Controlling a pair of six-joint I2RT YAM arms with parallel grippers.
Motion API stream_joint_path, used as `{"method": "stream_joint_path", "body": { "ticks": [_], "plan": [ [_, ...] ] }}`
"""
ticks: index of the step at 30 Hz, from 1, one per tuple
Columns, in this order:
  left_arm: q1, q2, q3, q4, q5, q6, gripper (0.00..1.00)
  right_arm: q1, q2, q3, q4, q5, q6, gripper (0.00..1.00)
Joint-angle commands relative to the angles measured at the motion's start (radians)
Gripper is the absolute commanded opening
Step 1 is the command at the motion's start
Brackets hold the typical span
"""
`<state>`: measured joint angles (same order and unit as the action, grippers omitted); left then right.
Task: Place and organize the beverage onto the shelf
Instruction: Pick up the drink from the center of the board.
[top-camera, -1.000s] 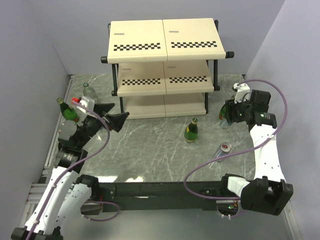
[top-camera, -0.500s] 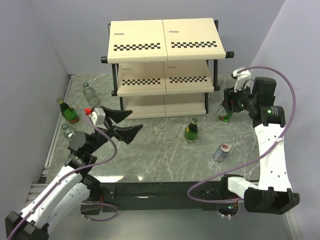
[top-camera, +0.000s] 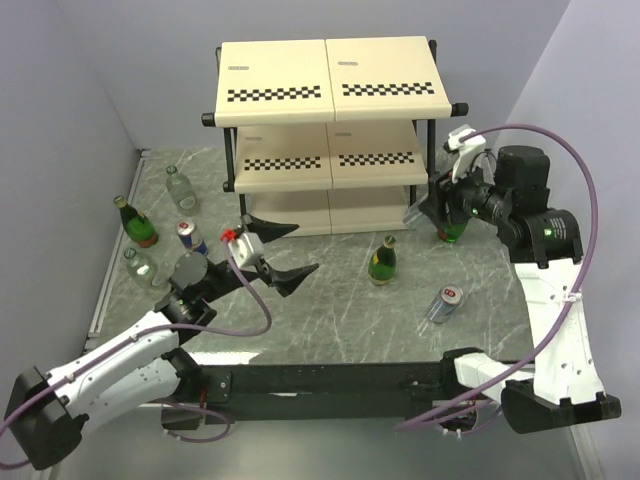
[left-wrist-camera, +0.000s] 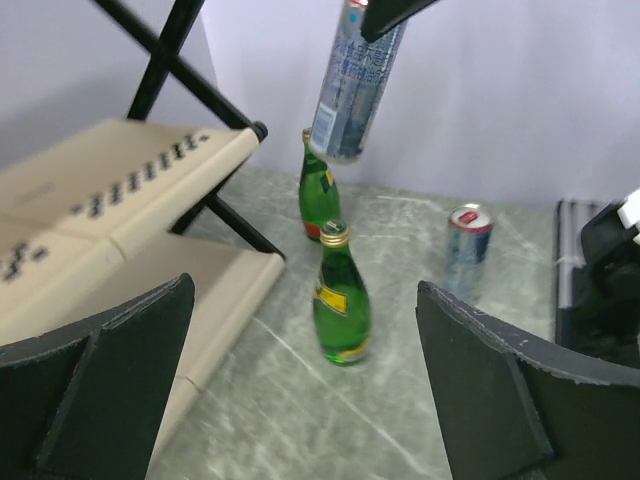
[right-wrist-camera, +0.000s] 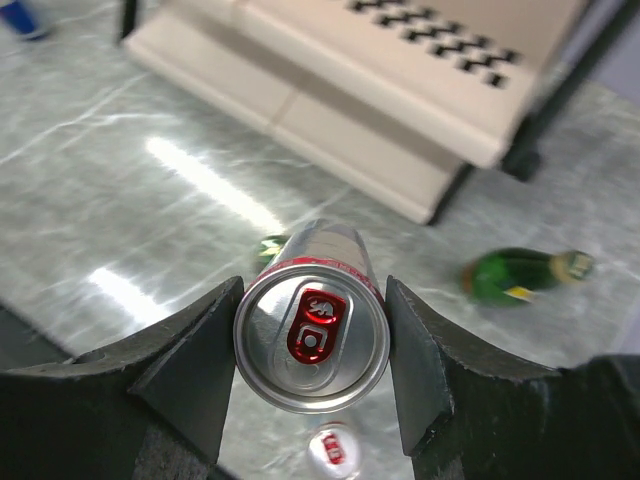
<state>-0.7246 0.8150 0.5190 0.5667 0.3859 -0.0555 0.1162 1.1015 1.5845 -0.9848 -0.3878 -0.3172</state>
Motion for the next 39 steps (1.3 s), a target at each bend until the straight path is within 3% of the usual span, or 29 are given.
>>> {"method": "stream_joint_path", "body": {
  "ticks": [1, 9, 21, 30, 39],
  "plan": [
    [-0.071, 0.038, 0.03, 0.103, -0.044, 0.233, 0.99, 0.081, -0.045, 0.043, 0.025, -0.051, 0.059, 0.0],
    [-0.216, 0.131, 0.013, 0.202, -0.212, 0.413, 1.0, 0.275, -0.037, 0.014, 0.04, -0.066, 0.104, 0.0],
    [-0.338, 0.208, -0.01, 0.332, -0.412, 0.413, 0.98, 0.629, 0.167, 0.107, 0.092, 0.104, 0.118, 0.0],
    [-0.383, 0.239, -0.062, 0.372, -0.505, 0.418, 0.91, 0.712, 0.287, 0.239, 0.087, 0.171, 0.115, 0.0],
    [-0.381, 0.283, -0.093, 0.476, -0.631, 0.444, 0.86, 0.726, 0.288, 0.235, 0.083, 0.139, 0.136, 0.0]
  ]
}}
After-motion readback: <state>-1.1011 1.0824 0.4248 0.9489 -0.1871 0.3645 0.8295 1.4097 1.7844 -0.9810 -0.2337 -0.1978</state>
